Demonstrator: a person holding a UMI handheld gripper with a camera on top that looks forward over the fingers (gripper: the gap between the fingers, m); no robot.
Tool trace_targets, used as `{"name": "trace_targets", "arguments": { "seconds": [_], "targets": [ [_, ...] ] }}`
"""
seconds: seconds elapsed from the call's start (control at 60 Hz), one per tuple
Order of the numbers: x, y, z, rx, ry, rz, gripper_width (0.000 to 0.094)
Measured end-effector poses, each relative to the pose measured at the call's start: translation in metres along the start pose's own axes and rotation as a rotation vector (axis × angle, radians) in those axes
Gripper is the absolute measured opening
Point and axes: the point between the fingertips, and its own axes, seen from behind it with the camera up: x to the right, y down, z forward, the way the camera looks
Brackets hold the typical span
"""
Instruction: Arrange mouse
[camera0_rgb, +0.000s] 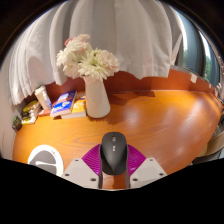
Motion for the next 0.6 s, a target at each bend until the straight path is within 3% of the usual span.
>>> {"name": "trace_targets", "arguments": {
  "seconds": [0.183,0.317,0.417,0.6],
  "targets": [
    [-0.110,-0.098,-0.058,0.212,-0.039,-0.051,0.0309],
    [-0.211,-0.108,-0.074,0.268,-0.100,-0.122,0.0308],
    [-0.274,-0.078,-0.055,0.194,-0.140,-0.129,0.0310],
    [-0.323,0.036,0.010,0.009,-0.136,-0.141,0.0309]
  ]
}}
